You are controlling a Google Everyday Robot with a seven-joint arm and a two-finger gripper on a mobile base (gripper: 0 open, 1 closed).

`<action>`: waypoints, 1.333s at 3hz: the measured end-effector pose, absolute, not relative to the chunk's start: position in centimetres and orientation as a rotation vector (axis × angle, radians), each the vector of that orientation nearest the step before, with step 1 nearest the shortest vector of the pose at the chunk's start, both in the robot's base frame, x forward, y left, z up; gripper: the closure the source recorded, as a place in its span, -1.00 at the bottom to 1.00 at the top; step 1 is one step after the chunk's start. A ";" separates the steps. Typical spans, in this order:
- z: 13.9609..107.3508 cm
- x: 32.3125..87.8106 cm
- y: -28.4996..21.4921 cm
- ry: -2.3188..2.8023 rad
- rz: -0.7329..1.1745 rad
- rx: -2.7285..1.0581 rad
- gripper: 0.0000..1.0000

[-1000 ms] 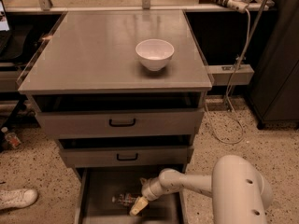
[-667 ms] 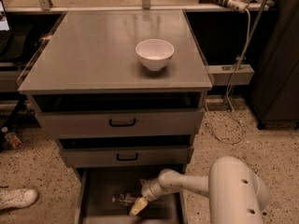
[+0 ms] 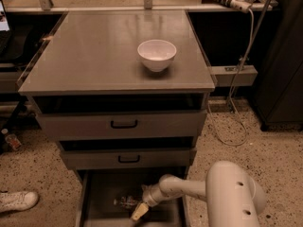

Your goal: Pick water bottle from bottom drawer and place on counter

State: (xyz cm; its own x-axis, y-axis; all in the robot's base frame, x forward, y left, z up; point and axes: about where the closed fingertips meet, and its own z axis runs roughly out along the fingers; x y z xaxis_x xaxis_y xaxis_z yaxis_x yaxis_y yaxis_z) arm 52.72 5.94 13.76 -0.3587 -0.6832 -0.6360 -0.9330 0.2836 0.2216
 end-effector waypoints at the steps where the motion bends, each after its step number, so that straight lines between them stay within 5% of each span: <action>1: 12.6 52.3 6.1 2.157 0.822 -1.437 -1.00; 4: 12.6 52.3 6.1 2.158 0.822 -1.436 0.29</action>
Offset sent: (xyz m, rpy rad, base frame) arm -0.0038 0.0012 -0.0102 0.0031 0.0186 -0.0086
